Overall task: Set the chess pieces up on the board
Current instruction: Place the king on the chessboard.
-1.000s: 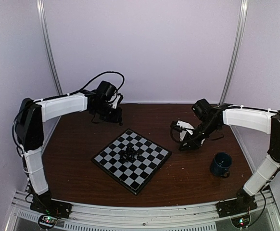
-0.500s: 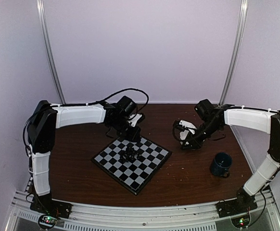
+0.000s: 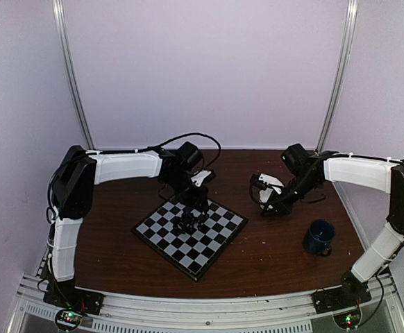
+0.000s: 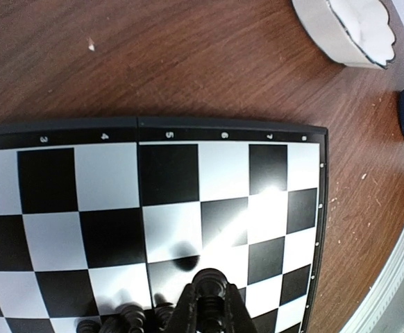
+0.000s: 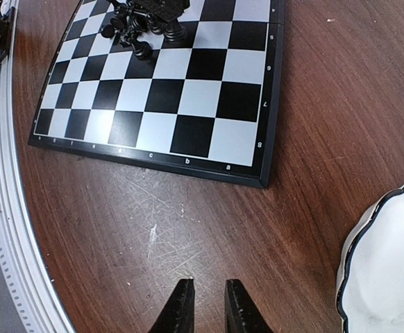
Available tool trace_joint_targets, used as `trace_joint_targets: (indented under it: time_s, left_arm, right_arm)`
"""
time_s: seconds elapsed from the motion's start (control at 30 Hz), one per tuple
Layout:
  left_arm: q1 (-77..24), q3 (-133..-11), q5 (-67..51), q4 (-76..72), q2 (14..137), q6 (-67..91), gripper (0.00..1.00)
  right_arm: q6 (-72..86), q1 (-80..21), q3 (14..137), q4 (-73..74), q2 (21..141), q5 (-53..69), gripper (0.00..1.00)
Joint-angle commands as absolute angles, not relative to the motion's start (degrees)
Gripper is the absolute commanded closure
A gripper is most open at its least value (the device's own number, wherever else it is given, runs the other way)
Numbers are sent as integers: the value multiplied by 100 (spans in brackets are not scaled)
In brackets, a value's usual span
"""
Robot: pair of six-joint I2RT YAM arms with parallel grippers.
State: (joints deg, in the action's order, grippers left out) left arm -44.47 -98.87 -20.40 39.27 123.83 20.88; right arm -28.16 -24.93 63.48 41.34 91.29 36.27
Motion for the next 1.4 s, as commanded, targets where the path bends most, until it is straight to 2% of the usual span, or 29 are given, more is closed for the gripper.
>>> trace_joint_targets:
  time_s: [0.0, 0.23, 0.4, 0.73, 1.0, 1.37]
  left_arm:
    - [-4436, -10099, -2231, 4205, 12540, 2008, 98]
    - [-4421, -10168, -2064, 4442, 12616, 1944, 96]
    - [-4421, -10261, -1889, 4549, 12625, 1934, 84]
    - [-4342, -10364, -1557, 4695, 12611, 1907, 72]
    - [-4311, -10473, -1532, 4722, 12586, 1890, 67]
    - [-4245, -10649, -856, 4974, 12273, 1664, 51]
  right_arm:
    - [-2848, -2460, 6311, 4082, 9065, 3761, 82]
    - [-2848, -2456, 6318, 4080, 9095, 3744, 82]
    - [-2848, -2452, 6308, 4092, 9092, 3749, 82]
    - [-2831, -2454, 6329, 4116, 9106, 3788, 82]
    - [-2843, -2454, 6328, 4130, 9106, 3796, 82]
    - [-2904, -2440, 6515, 4249, 9148, 3735, 82]
